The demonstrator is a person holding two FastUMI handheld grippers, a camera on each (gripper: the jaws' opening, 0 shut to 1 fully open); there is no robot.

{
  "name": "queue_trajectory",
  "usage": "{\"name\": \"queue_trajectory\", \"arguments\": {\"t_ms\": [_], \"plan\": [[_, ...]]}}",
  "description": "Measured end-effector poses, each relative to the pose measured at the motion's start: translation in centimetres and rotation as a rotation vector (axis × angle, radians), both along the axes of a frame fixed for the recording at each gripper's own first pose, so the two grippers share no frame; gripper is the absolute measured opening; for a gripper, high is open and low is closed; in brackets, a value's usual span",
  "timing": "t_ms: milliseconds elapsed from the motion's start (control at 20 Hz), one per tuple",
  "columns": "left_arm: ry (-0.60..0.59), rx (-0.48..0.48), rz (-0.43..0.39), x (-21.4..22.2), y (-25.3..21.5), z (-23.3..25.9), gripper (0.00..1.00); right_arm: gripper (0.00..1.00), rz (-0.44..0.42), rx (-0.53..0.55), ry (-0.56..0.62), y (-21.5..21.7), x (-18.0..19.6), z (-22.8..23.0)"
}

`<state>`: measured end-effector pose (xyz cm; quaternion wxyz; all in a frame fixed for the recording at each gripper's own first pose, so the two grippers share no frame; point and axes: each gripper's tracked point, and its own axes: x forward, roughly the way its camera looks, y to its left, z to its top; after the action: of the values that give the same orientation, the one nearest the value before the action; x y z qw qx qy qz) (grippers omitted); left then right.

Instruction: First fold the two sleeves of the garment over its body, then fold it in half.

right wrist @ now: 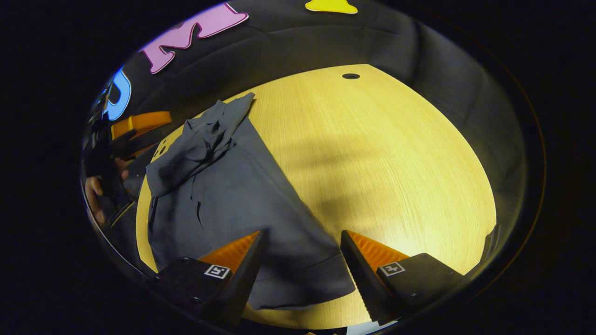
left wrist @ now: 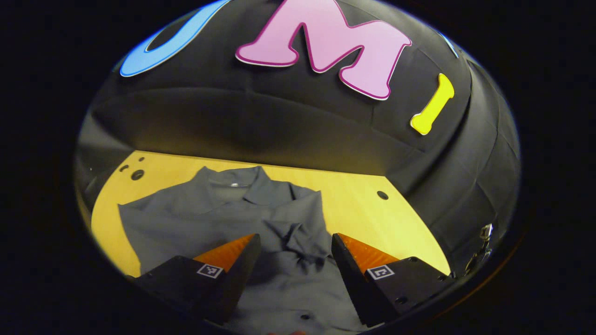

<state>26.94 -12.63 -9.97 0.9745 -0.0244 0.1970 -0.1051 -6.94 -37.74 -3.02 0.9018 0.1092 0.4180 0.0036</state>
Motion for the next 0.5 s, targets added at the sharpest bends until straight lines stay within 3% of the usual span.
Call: {"name": "queue_trajectory", "arguments": {"t_ms": [200, 500], "plan": [[0.064, 0.062, 0.071, -6.7, 7.0, -3.5, 0.96, 1.0, 0.029, -0.069, 0.026, -0.7, -1.1, -1.4], [0.218, 0.105, 0.195, -16.6, 16.1, -10.3, 0.96, 1.0, -0.007, -0.054, 0.077, -0.2, -2.2, -2.8]]}}
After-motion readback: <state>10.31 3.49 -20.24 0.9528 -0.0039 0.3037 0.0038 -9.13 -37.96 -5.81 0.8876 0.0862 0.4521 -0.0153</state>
